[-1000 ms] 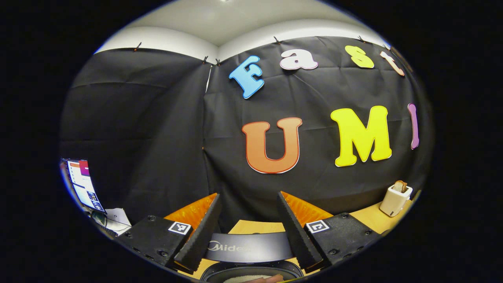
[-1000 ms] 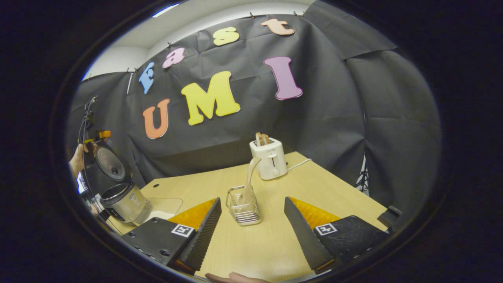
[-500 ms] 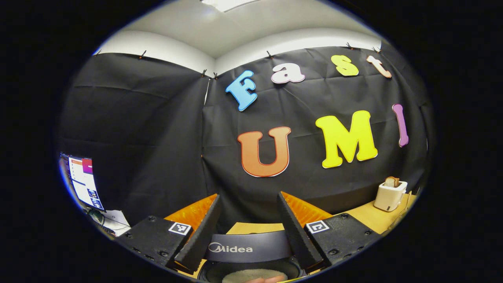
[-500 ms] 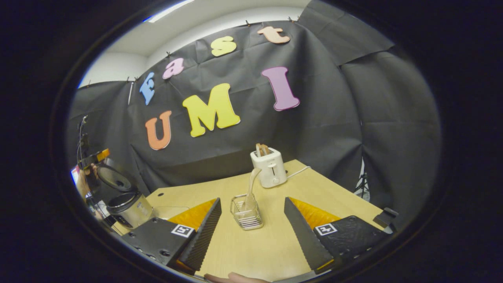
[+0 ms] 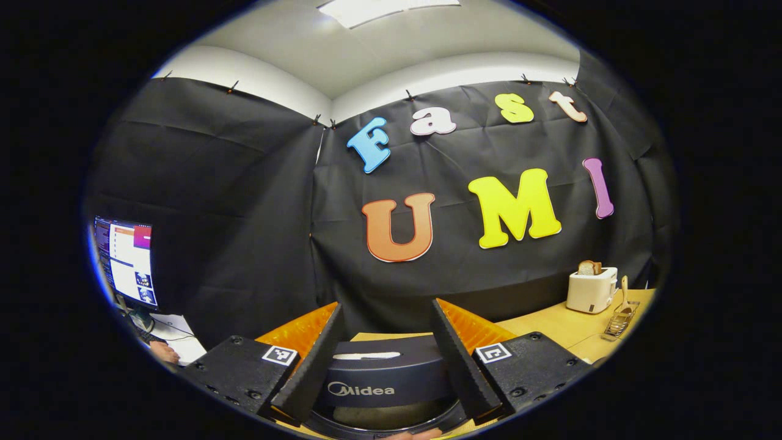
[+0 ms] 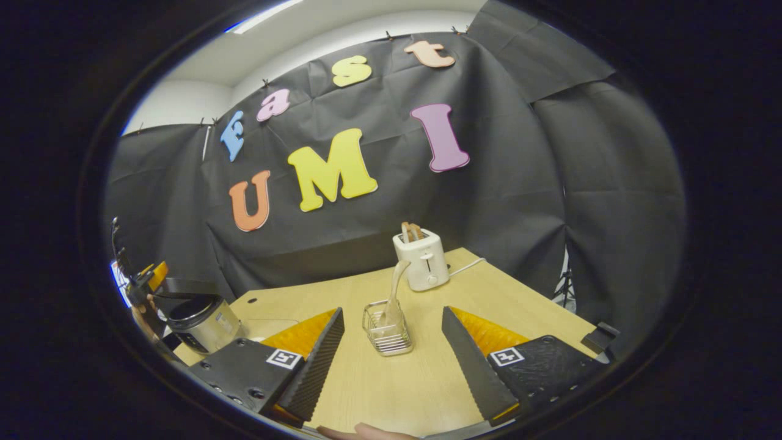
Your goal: Close the left gripper, press the button to open the rice cooker; take a wooden spoon from the chopstick holder with the right hand, scoop a spoonful of rice and pour it into the rice cooker, then put the wooden spoon back into the chopstick holder.
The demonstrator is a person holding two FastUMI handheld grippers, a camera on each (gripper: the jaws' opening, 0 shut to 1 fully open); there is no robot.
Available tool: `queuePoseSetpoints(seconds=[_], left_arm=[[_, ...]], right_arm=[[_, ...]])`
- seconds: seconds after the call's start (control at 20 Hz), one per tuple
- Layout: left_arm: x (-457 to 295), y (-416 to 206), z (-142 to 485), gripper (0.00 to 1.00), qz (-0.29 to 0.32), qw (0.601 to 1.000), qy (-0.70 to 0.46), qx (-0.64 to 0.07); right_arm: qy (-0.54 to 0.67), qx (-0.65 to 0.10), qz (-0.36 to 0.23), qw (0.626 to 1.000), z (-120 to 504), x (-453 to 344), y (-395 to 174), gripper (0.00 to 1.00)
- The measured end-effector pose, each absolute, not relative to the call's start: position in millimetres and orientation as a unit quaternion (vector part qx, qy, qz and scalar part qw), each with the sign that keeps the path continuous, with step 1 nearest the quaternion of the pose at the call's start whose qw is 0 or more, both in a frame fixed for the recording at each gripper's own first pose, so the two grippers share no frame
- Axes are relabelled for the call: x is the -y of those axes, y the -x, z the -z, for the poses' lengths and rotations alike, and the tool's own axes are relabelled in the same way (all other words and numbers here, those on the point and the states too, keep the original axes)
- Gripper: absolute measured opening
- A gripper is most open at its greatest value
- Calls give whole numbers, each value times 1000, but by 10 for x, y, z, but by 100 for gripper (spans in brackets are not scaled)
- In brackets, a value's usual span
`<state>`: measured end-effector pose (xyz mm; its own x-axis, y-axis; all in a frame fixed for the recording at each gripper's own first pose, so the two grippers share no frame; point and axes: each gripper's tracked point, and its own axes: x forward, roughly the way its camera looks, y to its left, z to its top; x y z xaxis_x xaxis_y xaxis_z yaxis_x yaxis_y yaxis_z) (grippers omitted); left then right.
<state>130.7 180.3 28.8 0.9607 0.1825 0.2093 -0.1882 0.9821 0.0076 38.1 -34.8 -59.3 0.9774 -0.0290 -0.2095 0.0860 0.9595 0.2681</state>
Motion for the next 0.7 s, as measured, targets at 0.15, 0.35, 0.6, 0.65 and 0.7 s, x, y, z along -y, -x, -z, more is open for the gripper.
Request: queuePoseSetpoints(seconds=[0.15,0.35,0.6,0.65,0.7], left_arm=[[-1752,-1236,-126,90,-94,990,-6,101],[-1703,-1179,93,90,-90,991,-3,97],[-1632,-1159,376,90,-80,994,4,71],[-1613,-1156,462,90,-75,995,5,62],[-1610,-1132,495,91,-73,995,8,64]], right_arm=[[-140,-97,36,985,566,366,-377,95],[-133,-97,32,986,587,322,-379,95],[-139,-102,26,985,608,298,-389,95],[-141,-100,25,985,598,310,-387,95],[-143,-99,26,985,591,323,-384,95]])
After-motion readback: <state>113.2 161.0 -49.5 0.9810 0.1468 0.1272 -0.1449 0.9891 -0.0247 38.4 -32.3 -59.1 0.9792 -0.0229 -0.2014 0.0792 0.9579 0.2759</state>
